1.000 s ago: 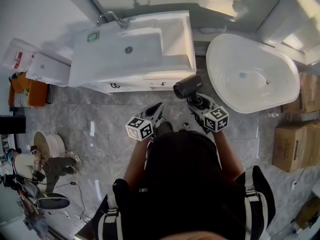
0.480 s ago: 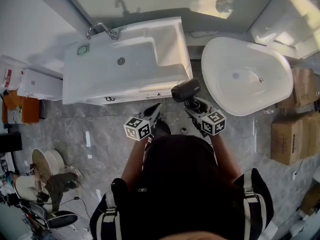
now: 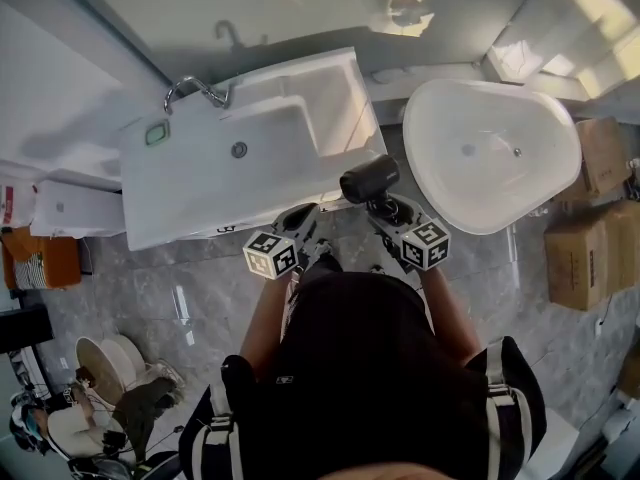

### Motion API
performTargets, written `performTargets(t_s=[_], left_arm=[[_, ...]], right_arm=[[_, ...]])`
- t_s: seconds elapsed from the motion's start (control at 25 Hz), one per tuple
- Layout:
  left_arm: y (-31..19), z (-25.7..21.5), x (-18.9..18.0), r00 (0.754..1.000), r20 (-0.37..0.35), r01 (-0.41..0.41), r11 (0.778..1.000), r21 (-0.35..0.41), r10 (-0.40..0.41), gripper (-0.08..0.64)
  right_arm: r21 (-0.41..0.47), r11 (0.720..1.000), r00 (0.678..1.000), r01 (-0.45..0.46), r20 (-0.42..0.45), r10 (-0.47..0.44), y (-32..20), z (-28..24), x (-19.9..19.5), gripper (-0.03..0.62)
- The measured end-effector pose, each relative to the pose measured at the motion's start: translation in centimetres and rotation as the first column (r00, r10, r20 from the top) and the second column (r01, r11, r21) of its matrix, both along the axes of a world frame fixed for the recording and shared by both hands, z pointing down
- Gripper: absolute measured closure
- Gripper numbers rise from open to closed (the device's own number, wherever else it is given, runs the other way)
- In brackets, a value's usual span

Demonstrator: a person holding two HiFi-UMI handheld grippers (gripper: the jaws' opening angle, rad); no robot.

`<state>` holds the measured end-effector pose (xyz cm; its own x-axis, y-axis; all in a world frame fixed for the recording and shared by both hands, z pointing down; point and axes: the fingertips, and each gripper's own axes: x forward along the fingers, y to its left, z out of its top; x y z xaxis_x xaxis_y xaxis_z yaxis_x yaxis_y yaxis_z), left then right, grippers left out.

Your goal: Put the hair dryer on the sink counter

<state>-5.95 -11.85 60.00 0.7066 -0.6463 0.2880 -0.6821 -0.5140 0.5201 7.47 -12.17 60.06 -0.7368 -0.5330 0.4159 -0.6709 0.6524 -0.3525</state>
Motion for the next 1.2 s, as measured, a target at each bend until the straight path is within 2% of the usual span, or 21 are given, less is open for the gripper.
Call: performTargets(t_s=[0.52,0.92,1.2], left_arm=[[-4.2,0.6,-3.1,0.996,-0.015,-0.087,0.996,-0.003,0.087,0.543],[-5.8,1.2,-6.8,0.995,-0.015,-0.102,0.995,-0.016,0.102,0.543],[-6.4,1.6,-7.4,0.996,-0.021,-0.088,0.996,-0.032,0.087,0.543]], right_arm=[[-0.012,0.996,0.996,-0.090,-0.022,0.089,-3.1,1.0,-3.1,0.295],[-0.020,0.994,0.993,-0.111,-0.037,0.110,-4.6,1.7,-6.4,0.295],[-0.043,0.995,0.995,-0.093,-0.048,0.091,-5.3,2.5,-7.2,0.295]])
